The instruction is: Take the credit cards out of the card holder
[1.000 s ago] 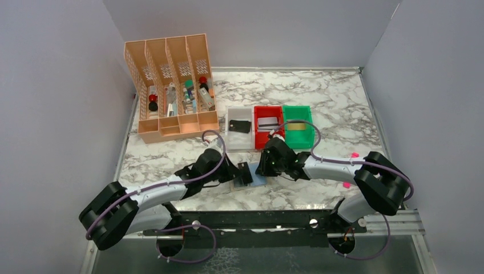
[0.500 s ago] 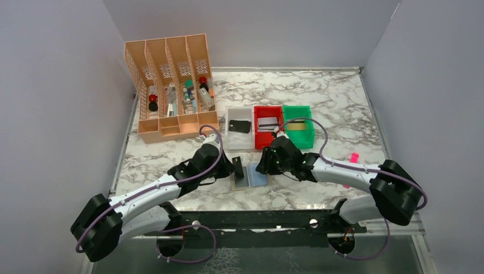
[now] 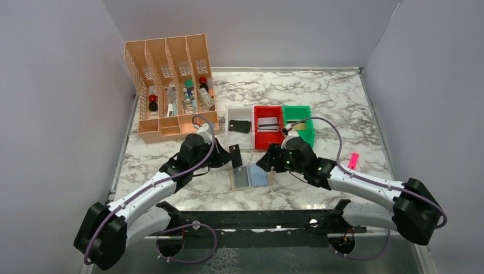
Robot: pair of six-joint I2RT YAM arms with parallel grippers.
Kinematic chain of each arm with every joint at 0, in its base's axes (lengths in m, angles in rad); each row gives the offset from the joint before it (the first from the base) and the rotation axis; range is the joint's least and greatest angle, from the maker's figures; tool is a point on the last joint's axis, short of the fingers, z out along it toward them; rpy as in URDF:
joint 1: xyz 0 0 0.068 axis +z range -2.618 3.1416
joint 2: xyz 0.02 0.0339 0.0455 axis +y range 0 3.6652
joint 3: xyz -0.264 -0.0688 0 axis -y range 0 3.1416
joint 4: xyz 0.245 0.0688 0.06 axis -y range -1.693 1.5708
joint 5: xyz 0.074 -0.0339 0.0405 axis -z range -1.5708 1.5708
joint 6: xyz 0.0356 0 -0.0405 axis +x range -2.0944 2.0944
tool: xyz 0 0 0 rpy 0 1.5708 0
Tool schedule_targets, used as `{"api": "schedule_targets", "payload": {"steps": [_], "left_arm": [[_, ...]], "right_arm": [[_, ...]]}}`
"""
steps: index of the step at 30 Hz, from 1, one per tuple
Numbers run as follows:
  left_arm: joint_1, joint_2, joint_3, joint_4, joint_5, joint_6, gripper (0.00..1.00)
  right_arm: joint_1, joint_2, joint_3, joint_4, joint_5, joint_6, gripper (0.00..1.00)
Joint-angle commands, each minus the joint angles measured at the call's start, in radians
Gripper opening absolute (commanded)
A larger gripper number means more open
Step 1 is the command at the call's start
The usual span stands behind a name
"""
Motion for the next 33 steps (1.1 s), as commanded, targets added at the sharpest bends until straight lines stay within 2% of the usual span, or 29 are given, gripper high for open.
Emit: {"api": "schedule_targets", "payload": {"steps": [1,5,9,13,18,24,33], "left_arm": [[0.04,0.034,-0.001,0.184,0.304,0.057,0.0],[0.042,0.057,-0.037,0.299,0.455,0.018,0.0],[0.042,0.031,-0.049,0.324,0.494,0.016,0.0],[0.042,0.002,-0.05,0.338,0.515,0.012,0.0],[0.041,0.01,-0.03,0.345,0.599,0.006,0.0],[0.042,0.003,-0.029,0.345,0.595,0.015,0.0],[0.042,-0.023,-0.021,0.347,0.578,0.018,0.0]], "right_arm": [[-0.096,-0.026,-0.073,0.2,-0.233,0.026,0.64],[-0.134,-0.011,-0.117,0.368,-0.389,0.05,0.64],[-0.136,0.023,-0.134,0.491,-0.514,0.066,0.64],[-0.138,0.041,-0.16,0.593,-0.567,0.1,0.63],[-0.149,0.053,-0.167,0.676,-0.641,0.11,0.5],[-0.156,0.069,-0.186,0.766,-0.723,0.129,0.34],[-0.161,0.111,-0.197,0.84,-0.793,0.154,0.31]]}}
